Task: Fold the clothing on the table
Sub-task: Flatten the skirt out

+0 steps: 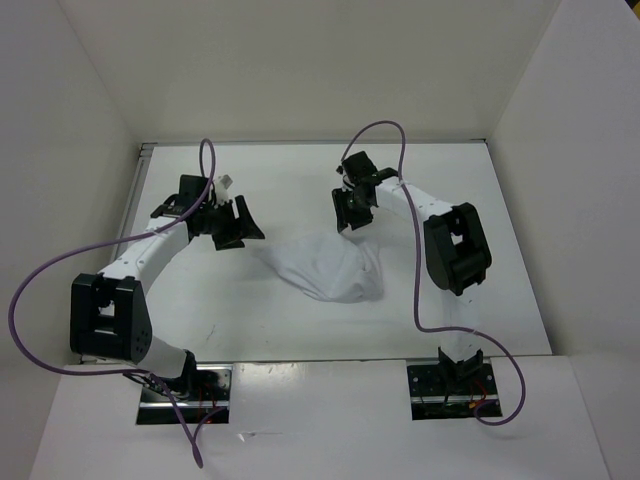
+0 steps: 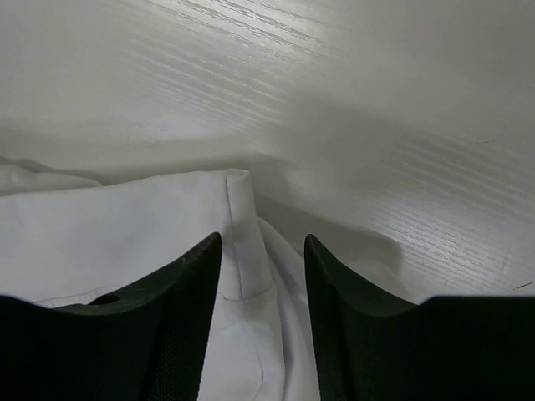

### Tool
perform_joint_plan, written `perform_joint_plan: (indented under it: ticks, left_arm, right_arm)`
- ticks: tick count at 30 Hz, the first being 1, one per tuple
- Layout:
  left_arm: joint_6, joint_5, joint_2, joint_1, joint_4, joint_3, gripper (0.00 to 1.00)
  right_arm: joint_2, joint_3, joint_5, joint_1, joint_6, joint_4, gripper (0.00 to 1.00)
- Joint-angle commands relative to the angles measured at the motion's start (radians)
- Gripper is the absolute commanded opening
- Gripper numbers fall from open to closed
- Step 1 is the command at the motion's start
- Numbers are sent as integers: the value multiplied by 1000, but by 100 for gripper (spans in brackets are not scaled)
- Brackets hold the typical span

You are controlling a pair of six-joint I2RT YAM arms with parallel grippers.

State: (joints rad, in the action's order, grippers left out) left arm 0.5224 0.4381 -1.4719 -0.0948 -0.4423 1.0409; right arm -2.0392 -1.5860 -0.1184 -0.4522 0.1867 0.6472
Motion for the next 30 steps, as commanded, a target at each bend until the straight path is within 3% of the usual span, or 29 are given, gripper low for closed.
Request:
perform_joint_plan:
  ticks: [1, 16, 21, 24, 26, 30]
  left_arm:
    - [-16, -2, 30, 6, 4, -7, 75]
    - [2, 7, 30, 6, 22, -16, 75]
    - [2, 7, 30, 6, 22, -16, 75]
    - [2, 7, 30, 6, 22, -16, 75]
    - [2, 7, 41, 6, 22, -16, 75]
    - [22, 40, 51, 6, 43, -34, 75]
  right_arm:
    - [33, -34, -24, -9, -18, -21, 49]
    - [-53, -26, -96, -37, -18, -34, 41]
    - [-88, -58, -96, -56, -18, -24, 29]
    - [-63, -86, -49, -56, -18, -3, 1]
    - [40, -118, -11, -65, -9, 6, 0]
    - [236, -241, 210, -53, 34, 64, 0]
